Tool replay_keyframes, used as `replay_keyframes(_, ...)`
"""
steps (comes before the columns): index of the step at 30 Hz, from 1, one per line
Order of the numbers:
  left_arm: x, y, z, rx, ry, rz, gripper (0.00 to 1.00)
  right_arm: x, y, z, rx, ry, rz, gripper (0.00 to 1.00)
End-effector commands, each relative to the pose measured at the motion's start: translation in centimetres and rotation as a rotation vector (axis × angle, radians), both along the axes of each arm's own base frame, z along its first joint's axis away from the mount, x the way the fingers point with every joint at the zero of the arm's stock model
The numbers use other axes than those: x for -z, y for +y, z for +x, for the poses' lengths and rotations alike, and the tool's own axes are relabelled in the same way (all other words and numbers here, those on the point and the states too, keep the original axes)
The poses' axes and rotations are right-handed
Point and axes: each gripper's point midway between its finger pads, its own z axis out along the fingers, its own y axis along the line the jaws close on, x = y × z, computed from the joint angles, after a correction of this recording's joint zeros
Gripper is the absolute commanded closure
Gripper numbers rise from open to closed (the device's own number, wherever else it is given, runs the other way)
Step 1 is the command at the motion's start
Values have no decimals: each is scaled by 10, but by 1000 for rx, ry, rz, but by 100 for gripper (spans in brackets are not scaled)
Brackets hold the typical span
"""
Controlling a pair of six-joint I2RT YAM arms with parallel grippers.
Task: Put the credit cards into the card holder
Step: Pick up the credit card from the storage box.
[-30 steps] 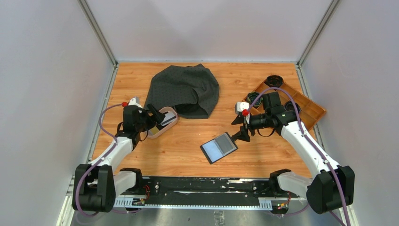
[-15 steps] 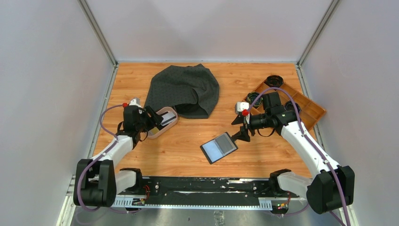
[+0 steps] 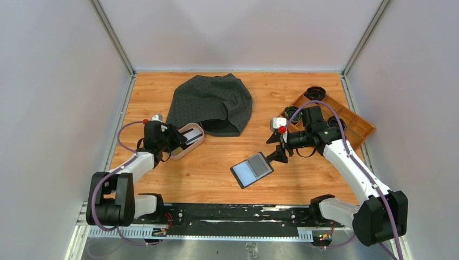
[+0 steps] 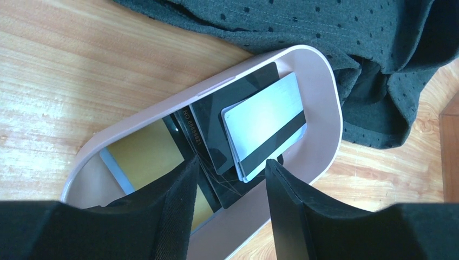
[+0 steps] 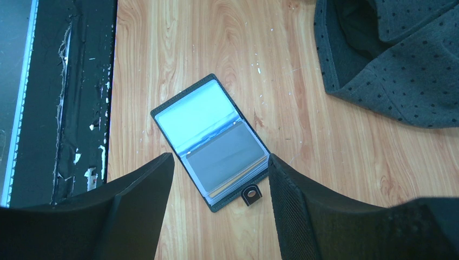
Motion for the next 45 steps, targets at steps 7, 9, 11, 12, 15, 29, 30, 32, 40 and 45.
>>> replay_keyframes(7, -8, -2, 17, 13, -32, -18, 51, 6, -1, -6, -17, 21, 3, 32)
replay_keyframes(9, -5, -2, 16, 13, -25, -24, 51, 6, -1, -6, -18, 21, 4, 32)
replay_keyframes(11, -5, -4, 18, 15, -29, -33, 52, 6, -1, -6, -18, 21, 2, 32)
replay_keyframes(12, -5, -4, 19, 15, -28, -39, 53, 6, -1, -7, -18, 21, 2, 32)
replay_keyframes(15, -6, -8, 20, 16, -36, -65, 58, 6, -1, -7, -19, 20, 1, 32)
replay_keyframes(29, -23, -14, 30, 2, -140, -212, 64, 6, -1, -8, -24, 19, 1, 32)
replay_keyframes(30, -22, -16, 30, 11, -137, -222, 64, 6, -1, -8, -25, 19, 1, 32)
replay_keyframes(32, -21, -20, 32, 34, -139, -243, 65, 6, -1, -8, -25, 18, 1, 32)
replay_keyframes(40, -31, -37, 37, 136, -189, -310, 57, 7, -1, -8, -27, 20, -1, 32)
replay_keyframes(45, -36, -40, 36, 158, -220, -318, 73, 7, -1, -8, -28, 19, -1, 32)
